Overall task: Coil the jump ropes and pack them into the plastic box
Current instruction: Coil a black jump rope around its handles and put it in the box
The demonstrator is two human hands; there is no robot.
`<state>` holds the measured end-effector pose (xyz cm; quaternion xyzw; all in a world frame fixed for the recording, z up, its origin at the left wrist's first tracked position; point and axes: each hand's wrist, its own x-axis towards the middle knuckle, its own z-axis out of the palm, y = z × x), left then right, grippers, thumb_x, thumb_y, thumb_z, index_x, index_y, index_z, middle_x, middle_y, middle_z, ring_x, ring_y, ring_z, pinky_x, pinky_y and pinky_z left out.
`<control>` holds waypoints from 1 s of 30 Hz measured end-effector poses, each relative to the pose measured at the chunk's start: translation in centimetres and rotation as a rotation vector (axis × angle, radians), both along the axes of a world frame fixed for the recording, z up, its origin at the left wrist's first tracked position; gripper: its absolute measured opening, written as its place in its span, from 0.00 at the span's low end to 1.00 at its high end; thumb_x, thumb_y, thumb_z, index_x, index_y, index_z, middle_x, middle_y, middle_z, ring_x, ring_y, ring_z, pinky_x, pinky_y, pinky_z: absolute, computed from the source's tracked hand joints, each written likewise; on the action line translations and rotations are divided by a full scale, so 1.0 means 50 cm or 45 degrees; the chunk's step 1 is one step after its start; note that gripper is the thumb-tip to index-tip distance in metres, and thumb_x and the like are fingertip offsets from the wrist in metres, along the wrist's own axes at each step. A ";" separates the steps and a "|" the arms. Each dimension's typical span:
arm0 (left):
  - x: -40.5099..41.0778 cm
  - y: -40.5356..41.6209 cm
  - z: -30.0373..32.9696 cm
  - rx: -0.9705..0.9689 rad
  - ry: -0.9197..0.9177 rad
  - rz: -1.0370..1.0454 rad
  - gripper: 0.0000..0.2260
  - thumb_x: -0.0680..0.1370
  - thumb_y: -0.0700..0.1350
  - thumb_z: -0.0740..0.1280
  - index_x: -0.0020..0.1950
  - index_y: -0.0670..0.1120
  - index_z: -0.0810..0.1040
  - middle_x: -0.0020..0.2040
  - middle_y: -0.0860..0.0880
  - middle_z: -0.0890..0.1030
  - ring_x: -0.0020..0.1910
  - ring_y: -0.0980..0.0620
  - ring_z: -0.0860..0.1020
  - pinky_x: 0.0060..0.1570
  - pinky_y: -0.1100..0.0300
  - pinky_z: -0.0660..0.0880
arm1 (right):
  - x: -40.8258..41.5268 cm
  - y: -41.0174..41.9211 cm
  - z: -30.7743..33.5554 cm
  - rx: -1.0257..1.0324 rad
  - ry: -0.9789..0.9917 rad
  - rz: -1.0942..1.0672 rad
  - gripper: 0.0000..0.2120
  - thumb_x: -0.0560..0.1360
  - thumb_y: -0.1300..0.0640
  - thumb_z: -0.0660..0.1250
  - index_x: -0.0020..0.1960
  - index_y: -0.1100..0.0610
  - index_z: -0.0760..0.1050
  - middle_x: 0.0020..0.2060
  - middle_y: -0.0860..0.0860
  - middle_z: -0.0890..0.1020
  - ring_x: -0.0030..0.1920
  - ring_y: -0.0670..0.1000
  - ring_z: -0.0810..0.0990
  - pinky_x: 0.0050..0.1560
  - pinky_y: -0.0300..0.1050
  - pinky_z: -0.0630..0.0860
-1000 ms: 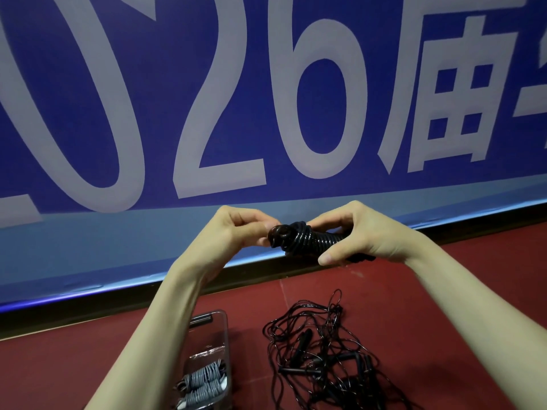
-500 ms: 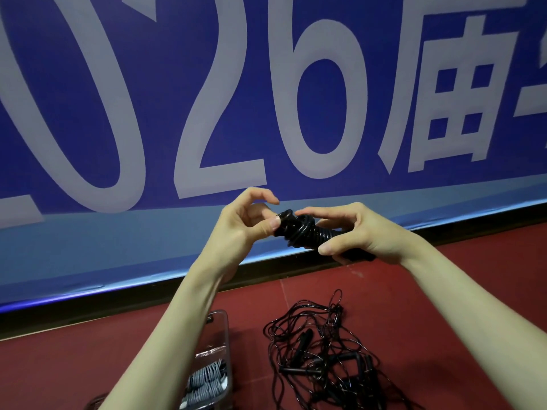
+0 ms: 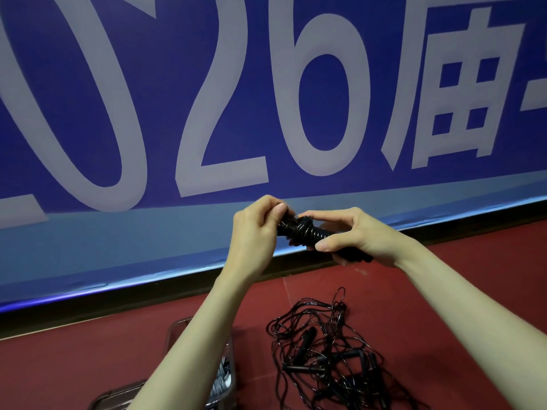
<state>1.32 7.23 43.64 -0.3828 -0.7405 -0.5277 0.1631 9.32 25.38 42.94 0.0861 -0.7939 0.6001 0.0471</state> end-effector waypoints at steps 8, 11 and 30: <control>-0.012 -0.002 0.001 0.152 -0.295 0.015 0.16 0.84 0.46 0.57 0.37 0.43 0.73 0.33 0.46 0.80 0.31 0.54 0.80 0.36 0.60 0.76 | -0.020 0.013 -0.007 0.087 -0.036 0.049 0.30 0.65 0.59 0.75 0.67 0.49 0.75 0.38 0.53 0.82 0.31 0.50 0.73 0.34 0.37 0.72; -0.023 -0.010 0.002 0.101 -0.427 -0.016 0.16 0.84 0.47 0.55 0.38 0.44 0.71 0.30 0.48 0.81 0.28 0.53 0.79 0.32 0.63 0.75 | -0.026 0.017 -0.009 0.094 -0.047 0.080 0.30 0.64 0.59 0.77 0.65 0.49 0.77 0.39 0.63 0.79 0.34 0.57 0.72 0.34 0.38 0.72; -0.132 -0.090 -0.133 -0.416 -0.731 -0.407 0.18 0.76 0.36 0.69 0.65 0.49 0.75 0.62 0.52 0.80 0.60 0.54 0.79 0.59 0.61 0.74 | -0.112 0.009 -0.129 0.415 -0.239 -0.049 0.44 0.69 0.72 0.71 0.76 0.45 0.58 0.58 0.50 0.76 0.38 0.45 0.79 0.42 0.41 0.77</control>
